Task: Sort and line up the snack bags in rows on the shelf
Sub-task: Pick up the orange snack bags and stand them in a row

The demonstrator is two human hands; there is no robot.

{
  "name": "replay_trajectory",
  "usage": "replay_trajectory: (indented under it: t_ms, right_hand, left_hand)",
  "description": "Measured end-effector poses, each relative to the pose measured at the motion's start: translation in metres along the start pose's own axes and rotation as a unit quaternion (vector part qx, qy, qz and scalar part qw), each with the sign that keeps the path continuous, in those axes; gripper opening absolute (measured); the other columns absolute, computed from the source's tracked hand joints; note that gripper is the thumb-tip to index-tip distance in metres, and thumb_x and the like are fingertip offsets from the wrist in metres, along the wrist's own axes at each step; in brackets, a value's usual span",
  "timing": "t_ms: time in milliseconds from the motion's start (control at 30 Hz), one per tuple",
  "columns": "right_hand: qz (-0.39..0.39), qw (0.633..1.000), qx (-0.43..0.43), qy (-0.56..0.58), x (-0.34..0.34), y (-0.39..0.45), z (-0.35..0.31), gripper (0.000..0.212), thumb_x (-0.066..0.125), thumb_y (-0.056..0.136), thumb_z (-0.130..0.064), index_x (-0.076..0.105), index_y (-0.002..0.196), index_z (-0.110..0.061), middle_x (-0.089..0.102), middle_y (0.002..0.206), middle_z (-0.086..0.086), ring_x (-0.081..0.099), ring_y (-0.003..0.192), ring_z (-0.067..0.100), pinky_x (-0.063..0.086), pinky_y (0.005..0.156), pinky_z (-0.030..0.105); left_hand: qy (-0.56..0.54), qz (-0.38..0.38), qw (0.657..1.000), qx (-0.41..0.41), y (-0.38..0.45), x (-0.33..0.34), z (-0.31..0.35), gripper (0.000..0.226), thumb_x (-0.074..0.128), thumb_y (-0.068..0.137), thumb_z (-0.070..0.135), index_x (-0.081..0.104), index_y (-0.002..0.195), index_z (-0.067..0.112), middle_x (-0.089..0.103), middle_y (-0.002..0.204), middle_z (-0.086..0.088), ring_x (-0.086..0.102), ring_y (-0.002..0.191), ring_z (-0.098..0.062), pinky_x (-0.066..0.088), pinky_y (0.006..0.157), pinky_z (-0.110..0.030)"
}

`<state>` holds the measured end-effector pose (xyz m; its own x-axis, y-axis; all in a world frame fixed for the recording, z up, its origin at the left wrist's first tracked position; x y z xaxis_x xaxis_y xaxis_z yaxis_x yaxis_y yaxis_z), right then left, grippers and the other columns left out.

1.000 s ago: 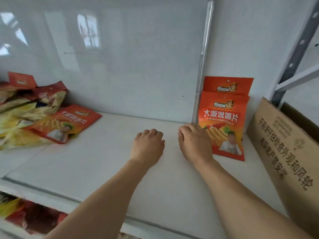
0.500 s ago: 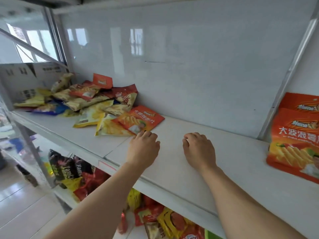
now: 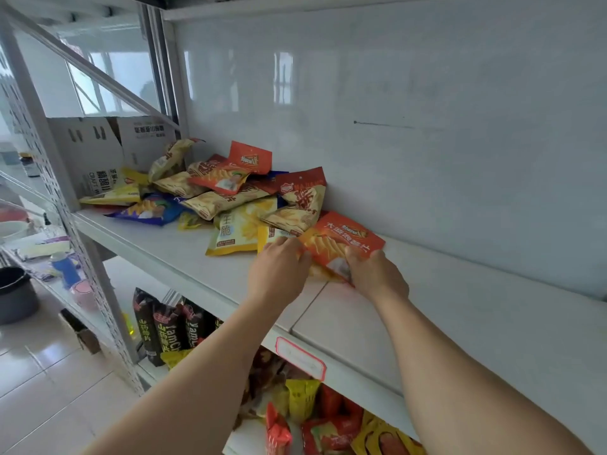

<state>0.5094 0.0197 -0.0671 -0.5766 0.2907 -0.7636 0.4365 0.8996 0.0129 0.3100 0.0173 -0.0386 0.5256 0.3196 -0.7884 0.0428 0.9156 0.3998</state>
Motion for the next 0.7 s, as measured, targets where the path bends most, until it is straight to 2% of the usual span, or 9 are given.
replay_trajectory:
  t_ms: [133, 267, 467, 600, 700]
  right_hand:
    - [-0.025, 0.998, 0.05, 0.002, 0.018, 0.03, -0.012, 0.091, 0.032, 0.088, -0.079, 0.038, 0.148, -0.011, 0.054, 0.143, 0.012, 0.049, 0.132, 0.036, 0.04, 0.101, 0.042]
    - [0.004, 0.994, 0.093, 0.053, 0.025, 0.052, -0.012, 0.099, 0.047, 0.08, -0.082, 0.035, 0.147, -0.01, 0.048, 0.144, 0.016, 0.045, 0.133, 0.037, 0.039, 0.105, 0.044]
    - [0.034, 0.987, 0.152, -0.023, 0.033, 0.058, -0.007, 0.126, 0.047, 0.063, -0.096, 0.029, 0.152, -0.008, 0.038, 0.15, 0.017, 0.034, 0.139, 0.035, 0.029, 0.112, 0.045]
    - [0.05, 0.982, 0.175, -0.059, 0.036, 0.055, -0.009, 0.129, 0.043, 0.06, -0.099, 0.031, 0.151, -0.009, 0.04, 0.15, 0.015, 0.035, 0.138, 0.034, 0.028, 0.112, 0.045]
    - [0.063, 0.974, 0.205, -0.073, 0.035, 0.047, -0.012, 0.124, 0.046, 0.057, -0.099, 0.037, 0.145, -0.012, 0.049, 0.142, 0.012, 0.046, 0.132, 0.033, 0.034, 0.108, 0.044]
  left_hand:
    - [-0.015, 0.014, 0.999, -0.03, 0.033, -0.001, -0.018, 0.036, 0.047, 0.101, 0.042, 0.065, 0.127, 0.024, 0.061, 0.132, 0.004, 0.059, 0.116, -0.022, 0.047, 0.077, -0.033]
    - [-0.041, 0.017, 0.998, -0.037, 0.064, 0.004, -0.028, 0.036, 0.049, 0.1, 0.04, 0.064, 0.129, 0.023, 0.06, 0.135, 0.005, 0.058, 0.118, -0.021, 0.046, 0.079, -0.031]
    - [-0.067, 0.017, 0.997, -0.025, 0.098, 0.01, -0.04, 0.037, 0.049, 0.1, 0.039, 0.063, 0.13, 0.023, 0.061, 0.134, 0.004, 0.058, 0.116, -0.021, 0.044, 0.077, -0.029]
    - [-0.09, -0.003, 0.996, -0.003, 0.116, 0.016, -0.046, 0.038, 0.048, 0.101, 0.04, 0.063, 0.131, 0.024, 0.059, 0.136, 0.006, 0.058, 0.116, -0.02, 0.044, 0.078, -0.029]
    - [-0.105, -0.026, 0.994, 0.031, 0.124, 0.019, -0.048, 0.037, 0.048, 0.101, 0.041, 0.062, 0.131, 0.024, 0.059, 0.136, 0.005, 0.059, 0.115, -0.02, 0.042, 0.075, -0.028]
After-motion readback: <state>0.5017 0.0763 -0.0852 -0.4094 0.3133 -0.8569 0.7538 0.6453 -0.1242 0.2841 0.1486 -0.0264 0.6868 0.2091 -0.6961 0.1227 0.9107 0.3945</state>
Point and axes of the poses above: each hand's wrist, its own y-axis towards the middle knuckle, its own x-axis out of the palm, z = x × y, the point moved 7 cm from there along y, towards the middle knuckle
